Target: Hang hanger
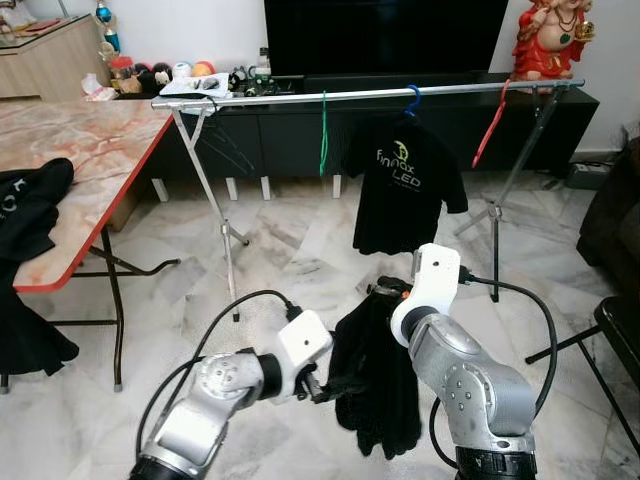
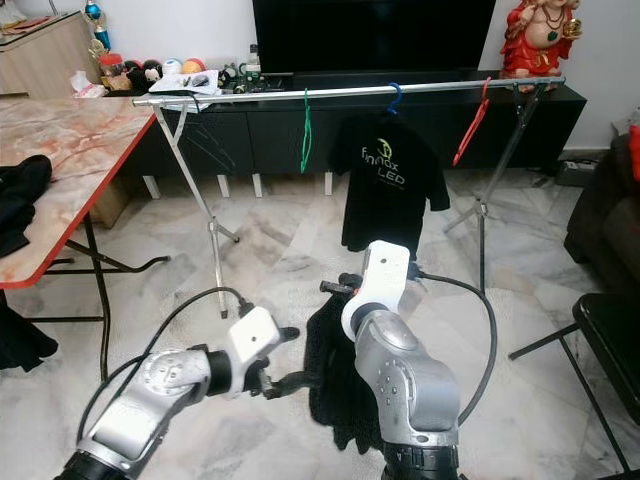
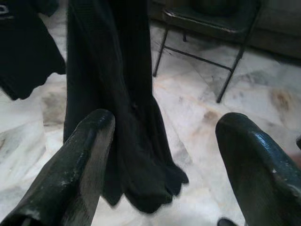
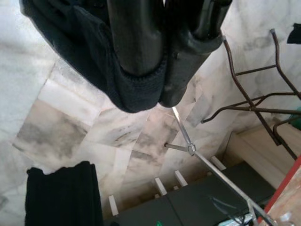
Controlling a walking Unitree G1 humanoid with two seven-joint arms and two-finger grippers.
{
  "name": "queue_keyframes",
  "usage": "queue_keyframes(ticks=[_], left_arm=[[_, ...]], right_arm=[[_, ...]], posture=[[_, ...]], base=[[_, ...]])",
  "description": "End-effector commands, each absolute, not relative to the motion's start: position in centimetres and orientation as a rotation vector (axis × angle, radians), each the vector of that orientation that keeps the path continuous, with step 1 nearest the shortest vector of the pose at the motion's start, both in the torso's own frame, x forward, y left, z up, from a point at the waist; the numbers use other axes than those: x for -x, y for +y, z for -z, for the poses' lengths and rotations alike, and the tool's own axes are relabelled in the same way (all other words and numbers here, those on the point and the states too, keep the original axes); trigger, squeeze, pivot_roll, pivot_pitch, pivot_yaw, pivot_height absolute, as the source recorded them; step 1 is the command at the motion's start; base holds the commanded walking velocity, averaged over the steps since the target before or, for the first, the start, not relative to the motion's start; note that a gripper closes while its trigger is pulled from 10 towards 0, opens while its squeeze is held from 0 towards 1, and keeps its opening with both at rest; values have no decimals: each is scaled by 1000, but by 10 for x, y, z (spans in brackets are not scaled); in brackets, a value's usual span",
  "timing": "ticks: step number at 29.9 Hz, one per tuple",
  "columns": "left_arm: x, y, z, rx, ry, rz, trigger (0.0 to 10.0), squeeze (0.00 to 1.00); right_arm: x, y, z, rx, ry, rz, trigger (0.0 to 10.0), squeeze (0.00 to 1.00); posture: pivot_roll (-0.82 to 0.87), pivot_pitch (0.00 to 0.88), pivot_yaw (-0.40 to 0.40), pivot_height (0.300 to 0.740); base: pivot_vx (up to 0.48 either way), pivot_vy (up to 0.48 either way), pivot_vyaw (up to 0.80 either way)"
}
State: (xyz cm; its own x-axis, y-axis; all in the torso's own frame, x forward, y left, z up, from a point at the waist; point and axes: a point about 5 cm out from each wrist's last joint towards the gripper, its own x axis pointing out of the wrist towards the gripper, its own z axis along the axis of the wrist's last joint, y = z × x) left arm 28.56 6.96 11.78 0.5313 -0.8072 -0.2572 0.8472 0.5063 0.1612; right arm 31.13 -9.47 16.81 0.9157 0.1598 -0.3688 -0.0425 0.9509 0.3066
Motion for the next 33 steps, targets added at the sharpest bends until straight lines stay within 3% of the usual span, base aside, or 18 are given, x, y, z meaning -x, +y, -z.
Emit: queue_keyframes(ticks=[1, 14, 27, 33], left_arm=[[-288, 69, -121, -272, 154, 949, 10000, 0], [-301, 66, -130, -204, 138, 745, 10000, 0], [-296, 61, -133, -220, 134, 803, 10000, 0], [-301, 61, -135, -212, 140, 747, 10000, 0]], right_arm=[[-306, -88, -183, -339, 360, -122, 10000, 0], [-289, -66, -196, -417, 383, -178, 10000, 0], [-284, -52, -198, -429, 402, -251, 10000, 0], [-283, -46, -205, -448, 386, -280, 10000, 0]], posture=[[91, 85, 40, 740], [90, 81, 43, 740], [97, 85, 36, 740], [97, 84, 36, 740]], base=[[0, 0, 0], [0, 0, 0], [0, 0, 0], [0, 0, 0]])
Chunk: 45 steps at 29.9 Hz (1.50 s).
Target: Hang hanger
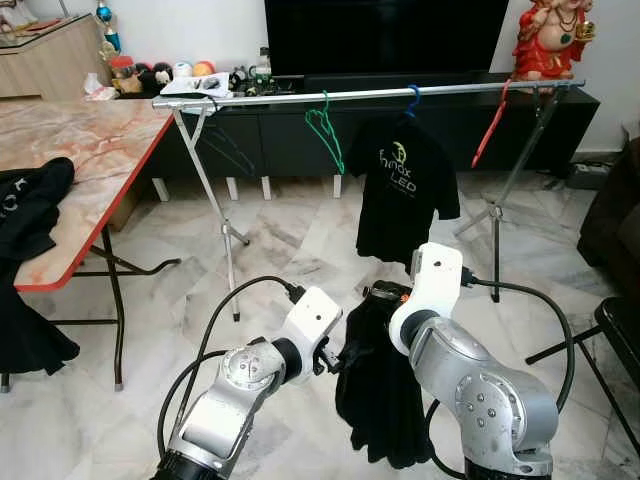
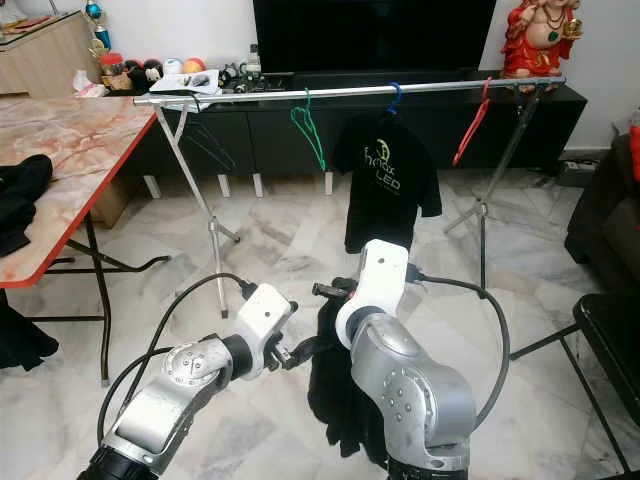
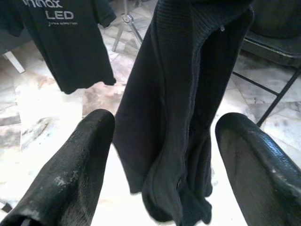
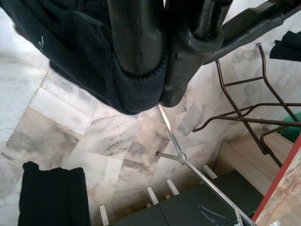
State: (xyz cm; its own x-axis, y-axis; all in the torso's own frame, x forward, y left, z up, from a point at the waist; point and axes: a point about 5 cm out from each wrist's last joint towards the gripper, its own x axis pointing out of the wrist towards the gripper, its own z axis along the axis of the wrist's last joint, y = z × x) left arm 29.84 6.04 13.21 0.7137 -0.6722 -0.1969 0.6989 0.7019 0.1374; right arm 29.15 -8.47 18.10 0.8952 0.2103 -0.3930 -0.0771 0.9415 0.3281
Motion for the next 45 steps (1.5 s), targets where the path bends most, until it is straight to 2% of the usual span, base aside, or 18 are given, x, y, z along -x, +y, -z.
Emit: queue_keyframes(ticks=[1, 8, 21, 31, 45], left_arm=[[-303, 61, -135, -205, 142, 732, 10000, 0], [-304, 62, -135, -201, 147, 706, 10000, 0], [-316, 76, -128, -209, 221, 499, 10000, 0], [-314, 67, -134, -176, 177, 554, 10000, 0], [-310, 64, -133, -173, 190, 583, 10000, 0]], right_arm=[[-283, -43, -208, -459, 380, -290, 10000, 0], [-279, -36, -212, -486, 380, -323, 10000, 0], [-269, -16, -223, -548, 380, -423, 10000, 0], [-261, -3, -227, -561, 386, -523, 10000, 0], [-262, -2, -231, -585, 372, -535, 10000, 0]], posture=[[95, 84, 36, 740], [94, 84, 36, 740], [95, 87, 36, 740], [97, 86, 35, 740], [105, 82, 35, 740]], base=[[0, 0, 0], [0, 0, 0], [0, 0, 0], [0, 0, 0], [0, 0, 0]])
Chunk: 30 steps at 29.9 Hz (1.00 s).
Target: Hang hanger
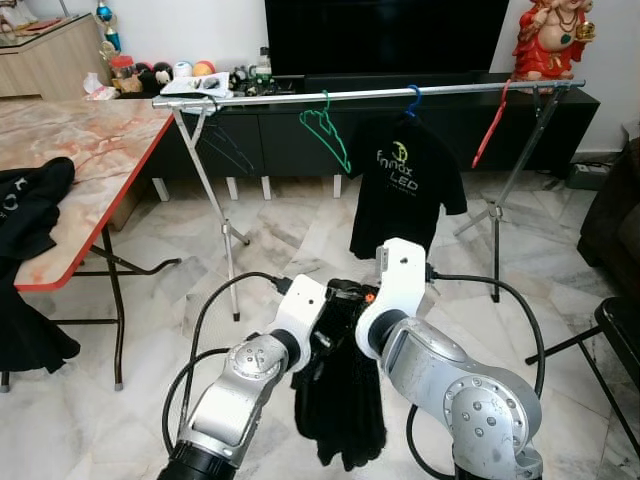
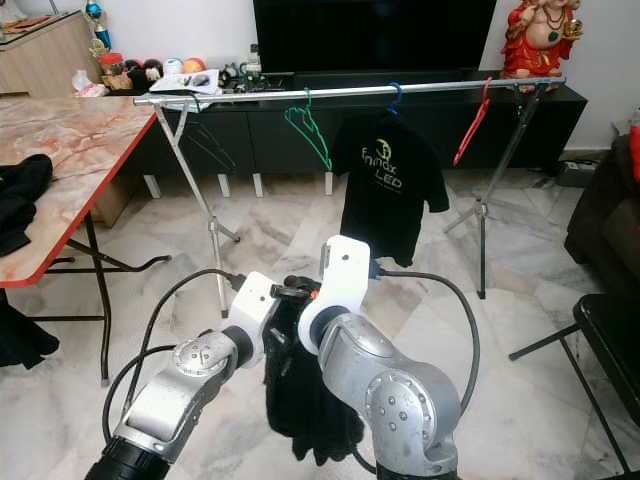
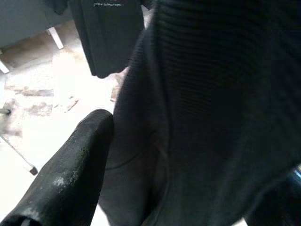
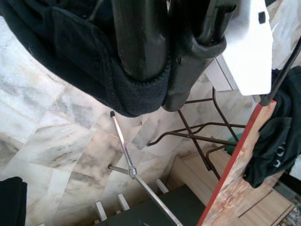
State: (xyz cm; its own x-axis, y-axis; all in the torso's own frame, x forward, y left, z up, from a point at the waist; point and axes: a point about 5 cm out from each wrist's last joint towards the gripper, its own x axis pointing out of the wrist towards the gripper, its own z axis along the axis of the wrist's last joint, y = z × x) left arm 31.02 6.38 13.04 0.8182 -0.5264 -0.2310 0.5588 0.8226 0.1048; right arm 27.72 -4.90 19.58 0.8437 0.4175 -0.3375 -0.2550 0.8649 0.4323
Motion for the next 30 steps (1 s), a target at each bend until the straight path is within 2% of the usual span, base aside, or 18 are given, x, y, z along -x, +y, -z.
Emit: queue_keyframes(ticks=[1, 2, 3, 4, 5, 30], left_arm=[[-311, 65, -132, -176, 195, 574, 10000, 0], [-312, 68, -130, -186, 210, 553, 7882, 0], [-312, 70, -129, -189, 219, 543, 6392, 0], [-313, 71, -129, -189, 220, 539, 1373, 0], [-313, 72, -129, -190, 219, 536, 0, 0], [-314, 72, -128, -191, 218, 536, 0, 0]], right_arm=[[-263, -2, -231, -586, 370, -535, 10000, 0], [-263, -3, -232, -589, 365, -534, 10000, 0], [-263, -3, -233, -591, 363, -534, 10000, 0], [-263, -3, -233, -592, 362, -535, 10000, 0], [-263, -2, -233, -595, 361, -535, 10000, 0], [-263, -2, -233, -598, 361, -535, 10000, 0]], posture=[[104, 83, 36, 740], [104, 83, 36, 740], [104, 83, 36, 740], [103, 80, 36, 740], [104, 79, 36, 740], [104, 79, 36, 740]], base=[[0, 0, 0], [0, 0, 0], [0, 0, 0], [0, 0, 0], [0, 0, 0], [0, 0, 0]])
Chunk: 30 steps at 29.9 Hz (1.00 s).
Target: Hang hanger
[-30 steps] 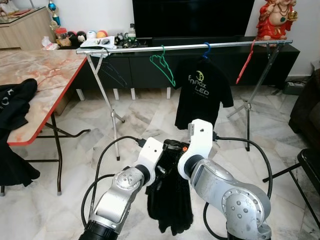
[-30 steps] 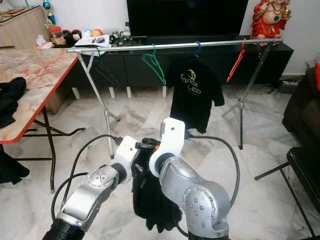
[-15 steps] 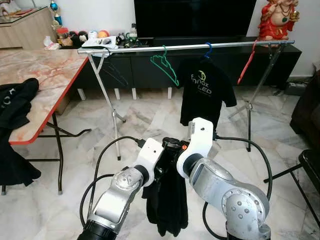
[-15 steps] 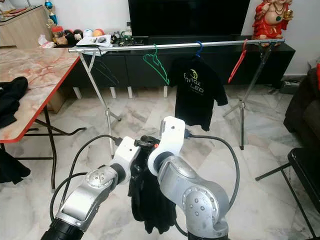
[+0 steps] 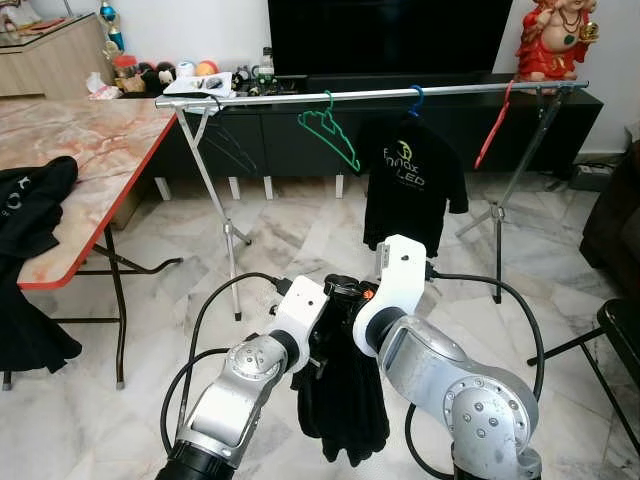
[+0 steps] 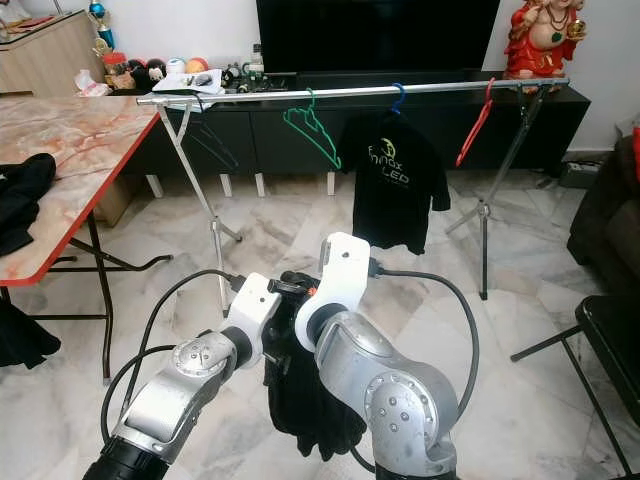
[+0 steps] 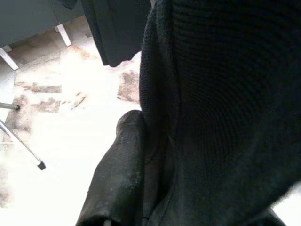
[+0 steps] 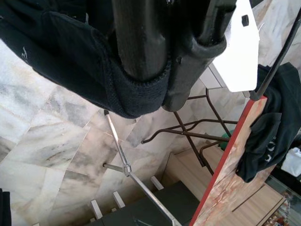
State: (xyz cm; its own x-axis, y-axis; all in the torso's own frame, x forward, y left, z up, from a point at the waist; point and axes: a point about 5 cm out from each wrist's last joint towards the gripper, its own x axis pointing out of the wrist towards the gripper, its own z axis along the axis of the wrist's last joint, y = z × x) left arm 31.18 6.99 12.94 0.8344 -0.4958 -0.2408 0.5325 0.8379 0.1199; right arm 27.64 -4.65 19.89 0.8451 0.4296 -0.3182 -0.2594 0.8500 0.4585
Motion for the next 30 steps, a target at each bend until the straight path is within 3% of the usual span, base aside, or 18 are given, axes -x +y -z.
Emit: queue_keyframes(ticks=[1, 30], left_arm=[[-314, 72, -128, -191, 218, 536, 0, 0], [-314, 72, -128, -191, 218, 536, 0, 0]], right_arm=[[-263, -2, -233, -598, 361, -535, 10000, 0], [-263, -2, -233, -598, 361, -535, 10000, 0]], posture=[[104, 79, 36, 740], [104, 79, 36, 740]], base=[[0, 0, 0], [0, 0, 0]])
